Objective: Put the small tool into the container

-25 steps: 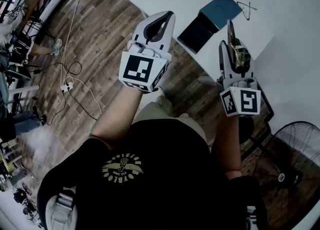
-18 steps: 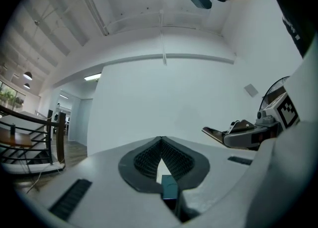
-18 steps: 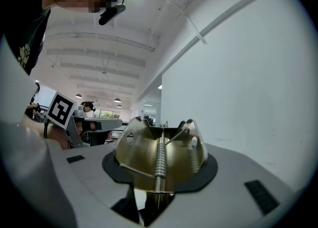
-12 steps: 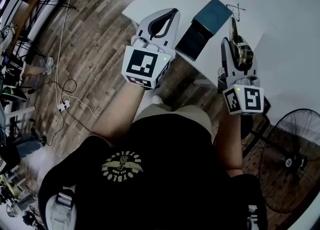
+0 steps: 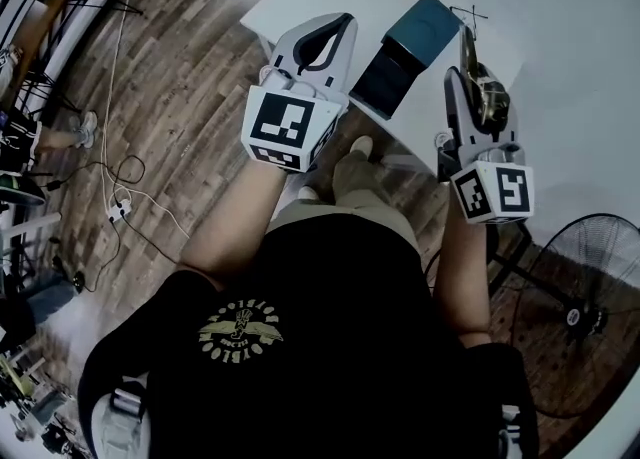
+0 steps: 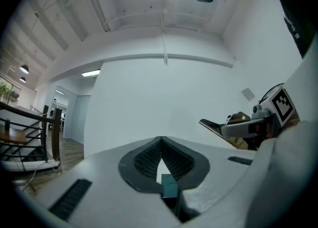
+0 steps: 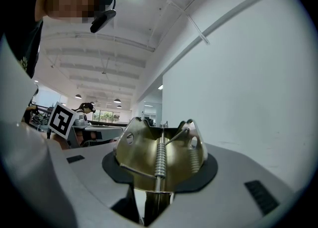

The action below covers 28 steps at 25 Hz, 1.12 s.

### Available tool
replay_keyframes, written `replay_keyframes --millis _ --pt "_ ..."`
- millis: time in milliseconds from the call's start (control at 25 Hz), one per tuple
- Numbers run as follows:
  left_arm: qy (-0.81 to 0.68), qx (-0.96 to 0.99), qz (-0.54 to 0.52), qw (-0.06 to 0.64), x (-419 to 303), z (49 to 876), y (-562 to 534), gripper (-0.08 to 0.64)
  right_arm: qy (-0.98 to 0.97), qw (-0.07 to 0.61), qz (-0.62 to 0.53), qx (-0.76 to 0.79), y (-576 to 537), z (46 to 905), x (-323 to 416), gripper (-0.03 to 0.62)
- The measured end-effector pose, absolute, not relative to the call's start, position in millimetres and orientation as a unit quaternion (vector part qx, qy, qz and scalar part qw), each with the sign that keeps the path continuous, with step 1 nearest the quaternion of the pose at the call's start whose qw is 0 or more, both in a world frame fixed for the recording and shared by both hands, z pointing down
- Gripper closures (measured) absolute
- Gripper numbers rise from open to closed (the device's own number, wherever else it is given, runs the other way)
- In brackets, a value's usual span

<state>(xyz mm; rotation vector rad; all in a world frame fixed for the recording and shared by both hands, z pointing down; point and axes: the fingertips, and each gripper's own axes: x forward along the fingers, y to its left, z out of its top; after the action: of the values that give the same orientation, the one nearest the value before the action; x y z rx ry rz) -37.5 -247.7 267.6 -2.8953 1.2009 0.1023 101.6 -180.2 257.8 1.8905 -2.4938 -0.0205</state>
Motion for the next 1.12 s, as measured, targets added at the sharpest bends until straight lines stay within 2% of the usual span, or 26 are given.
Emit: replay_keyframes --millis 280,800,1120 --pt "0.362 -0.932 0.014 0.020 -35 270 -248 0.552 -0.807 0.002 -0.010 0.590 -199 263 88 0.428" --pt "0.353 -0.935 -0.010 0.027 -4 281 -278 0.553 -0.803 -0.020 0.046 0.594 -237 299 126 0.426" --pt "0.357 -0.934 -0.019 0.011 10 297 -301 0.552 -0.807 -0.009 0.075 0.585 -262 314 141 0.426"
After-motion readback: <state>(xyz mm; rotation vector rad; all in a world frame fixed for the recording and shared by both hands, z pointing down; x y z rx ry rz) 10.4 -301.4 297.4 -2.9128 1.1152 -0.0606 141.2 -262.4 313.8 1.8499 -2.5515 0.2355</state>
